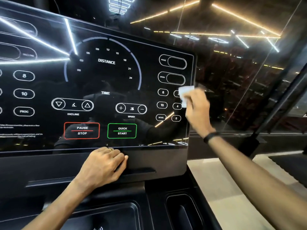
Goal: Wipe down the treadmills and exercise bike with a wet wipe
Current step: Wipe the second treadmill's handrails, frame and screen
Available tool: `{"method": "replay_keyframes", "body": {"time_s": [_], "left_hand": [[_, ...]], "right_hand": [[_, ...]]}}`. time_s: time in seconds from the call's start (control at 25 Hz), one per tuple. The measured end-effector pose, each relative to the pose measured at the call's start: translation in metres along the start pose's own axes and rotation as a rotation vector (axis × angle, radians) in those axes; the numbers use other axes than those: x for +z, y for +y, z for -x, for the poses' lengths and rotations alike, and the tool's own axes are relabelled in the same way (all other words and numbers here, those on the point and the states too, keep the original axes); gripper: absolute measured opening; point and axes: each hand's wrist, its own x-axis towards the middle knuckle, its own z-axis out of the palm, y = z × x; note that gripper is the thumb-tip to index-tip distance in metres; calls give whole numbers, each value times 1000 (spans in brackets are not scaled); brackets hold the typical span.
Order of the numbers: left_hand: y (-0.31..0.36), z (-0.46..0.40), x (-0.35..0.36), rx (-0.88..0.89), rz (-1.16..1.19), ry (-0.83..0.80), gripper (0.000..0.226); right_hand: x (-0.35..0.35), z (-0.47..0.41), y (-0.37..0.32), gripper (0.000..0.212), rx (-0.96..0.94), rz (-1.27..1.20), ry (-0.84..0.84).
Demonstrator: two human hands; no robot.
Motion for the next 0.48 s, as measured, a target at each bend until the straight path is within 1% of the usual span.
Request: {"method": "replay_keyframes", "body": {"time_s": [0.04,0.12,0.16,0.2,0.24,0.28,0.36,0.4,0.44,0.48], "left_hand": [[0,0,1,5,-6,2,37],[1,-1,4,7,-18,1,37],[2,-2,5,5,-19,1,37],[3,-2,6,0,-16,1,37],[3,-3,6,-2,-10,1,38],[4,-4,6,-3,-7,5,38],[3,-2,3,-10,-10,14,39],[2,-2,1,-11,-14,14,39],[2,-2,0,-9,-19,16,38],[1,-1,0,-8,-22,17,38]], "right_hand": [[0,37,0,24,-58,27,-53],[-7,98,2,28,-282,84,-226],[-12,103,7,28,-404,106,-313],[-16,88,14,29,-468,119,-367],[-18,60,18,31,-477,127,-375],[-20,25,17,33,-426,125,-345],[-19,-38,13,31,-243,53,-194],[-15,-49,6,29,-135,-10,-141],[-9,-43,-4,28,-76,-61,-126],[-2,-24,-13,28,-136,-80,-155]]}}
